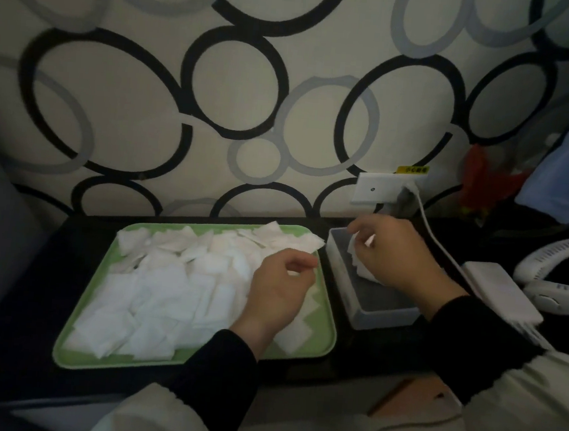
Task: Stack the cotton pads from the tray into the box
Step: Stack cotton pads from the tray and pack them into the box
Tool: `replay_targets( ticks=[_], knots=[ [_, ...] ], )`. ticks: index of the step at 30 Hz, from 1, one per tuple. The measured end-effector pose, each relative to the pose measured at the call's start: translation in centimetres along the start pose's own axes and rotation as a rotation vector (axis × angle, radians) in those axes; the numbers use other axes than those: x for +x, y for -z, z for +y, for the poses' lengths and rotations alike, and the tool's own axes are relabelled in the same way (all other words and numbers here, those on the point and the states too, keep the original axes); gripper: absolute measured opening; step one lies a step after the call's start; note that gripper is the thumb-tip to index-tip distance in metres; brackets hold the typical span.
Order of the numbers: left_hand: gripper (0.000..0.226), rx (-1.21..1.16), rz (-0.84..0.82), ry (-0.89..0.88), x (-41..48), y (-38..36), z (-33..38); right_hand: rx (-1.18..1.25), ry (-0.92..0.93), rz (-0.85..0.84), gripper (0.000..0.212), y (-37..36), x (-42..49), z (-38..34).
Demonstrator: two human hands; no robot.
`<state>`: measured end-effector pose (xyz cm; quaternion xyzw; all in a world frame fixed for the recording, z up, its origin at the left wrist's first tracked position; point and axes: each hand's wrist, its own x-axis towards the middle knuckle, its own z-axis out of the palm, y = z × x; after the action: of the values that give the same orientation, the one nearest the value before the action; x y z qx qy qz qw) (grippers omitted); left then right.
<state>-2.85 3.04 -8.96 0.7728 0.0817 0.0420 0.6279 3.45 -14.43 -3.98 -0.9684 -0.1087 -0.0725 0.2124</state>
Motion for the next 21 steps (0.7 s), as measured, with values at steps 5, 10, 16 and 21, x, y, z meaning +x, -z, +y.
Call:
replay_targets(
  ticks=[5,10,16,21],
  knots=[
    [0.018,-0.041,0.188,-0.042,0.1,6.0,1.0,-0.051,0.164,-0.210,0.041,-4.1,1.9,-4.8],
    [0.020,-0.092,0.246,-0.024,0.0,9.9,1.2,-0.547,0.241,-0.209,0.057,-6.6,4.9,-4.2],
    [0.020,-0.089,0.241,-0.008,0.3,11.6,1.2,-0.540,0.168,-0.287,0.061,-7.9,6.7,-4.0],
    [0.017,-0.108,0.221,0.010,0.2,12.1,1.1,-0.516,0.178,-0.180,0.049,-7.9,5.9,-3.7]
  ],
)
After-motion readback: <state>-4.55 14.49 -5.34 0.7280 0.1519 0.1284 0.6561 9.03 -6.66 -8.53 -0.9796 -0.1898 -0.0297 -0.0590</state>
